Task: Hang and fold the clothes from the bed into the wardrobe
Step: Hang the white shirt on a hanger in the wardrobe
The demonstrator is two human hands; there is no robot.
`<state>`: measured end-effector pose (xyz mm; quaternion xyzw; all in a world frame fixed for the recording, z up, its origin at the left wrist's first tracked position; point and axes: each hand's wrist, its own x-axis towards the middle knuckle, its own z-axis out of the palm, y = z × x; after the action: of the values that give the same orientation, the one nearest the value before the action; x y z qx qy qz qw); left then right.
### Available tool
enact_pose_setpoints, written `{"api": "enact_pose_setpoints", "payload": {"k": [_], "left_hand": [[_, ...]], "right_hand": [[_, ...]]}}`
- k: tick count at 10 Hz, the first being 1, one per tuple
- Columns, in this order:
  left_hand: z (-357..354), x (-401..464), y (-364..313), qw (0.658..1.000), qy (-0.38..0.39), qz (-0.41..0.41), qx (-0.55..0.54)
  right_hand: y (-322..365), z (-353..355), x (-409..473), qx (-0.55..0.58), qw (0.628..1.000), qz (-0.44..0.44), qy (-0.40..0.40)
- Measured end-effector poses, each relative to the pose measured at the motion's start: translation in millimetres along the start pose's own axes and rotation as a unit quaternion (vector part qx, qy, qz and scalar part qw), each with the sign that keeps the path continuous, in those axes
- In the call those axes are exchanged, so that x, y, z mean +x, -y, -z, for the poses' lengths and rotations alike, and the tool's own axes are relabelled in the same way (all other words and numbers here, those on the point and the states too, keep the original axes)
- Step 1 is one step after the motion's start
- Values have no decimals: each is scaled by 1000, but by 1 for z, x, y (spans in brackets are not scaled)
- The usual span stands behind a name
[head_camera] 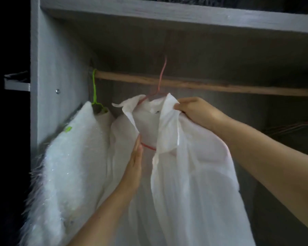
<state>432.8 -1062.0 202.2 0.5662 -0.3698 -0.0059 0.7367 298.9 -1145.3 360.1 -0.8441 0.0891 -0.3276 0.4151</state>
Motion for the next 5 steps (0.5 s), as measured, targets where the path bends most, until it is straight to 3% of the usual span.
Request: {"api": "enact_pose_setpoints", "payload": {"k": [1, 2, 3, 4, 5], "left_hand": [[18, 1, -4, 994, -64, 87, -26], [47, 21, -4, 795, -522, 62, -302], [59, -5, -14, 726, -633, -26, -268], [54, -27, -8, 968, -185, 138, -97], [58, -23, -9, 984, -158, 44, -66]], "right_hand": [[13, -45, 28, -40, 999, 18, 0], [0, -90, 37, -8, 999, -29, 13], [-20, -124, 30, 66, 994, -74, 48], [-33, -131, 26, 82, 992, -65, 64], [-42, -123, 20, 85, 992, -50, 84]]}}
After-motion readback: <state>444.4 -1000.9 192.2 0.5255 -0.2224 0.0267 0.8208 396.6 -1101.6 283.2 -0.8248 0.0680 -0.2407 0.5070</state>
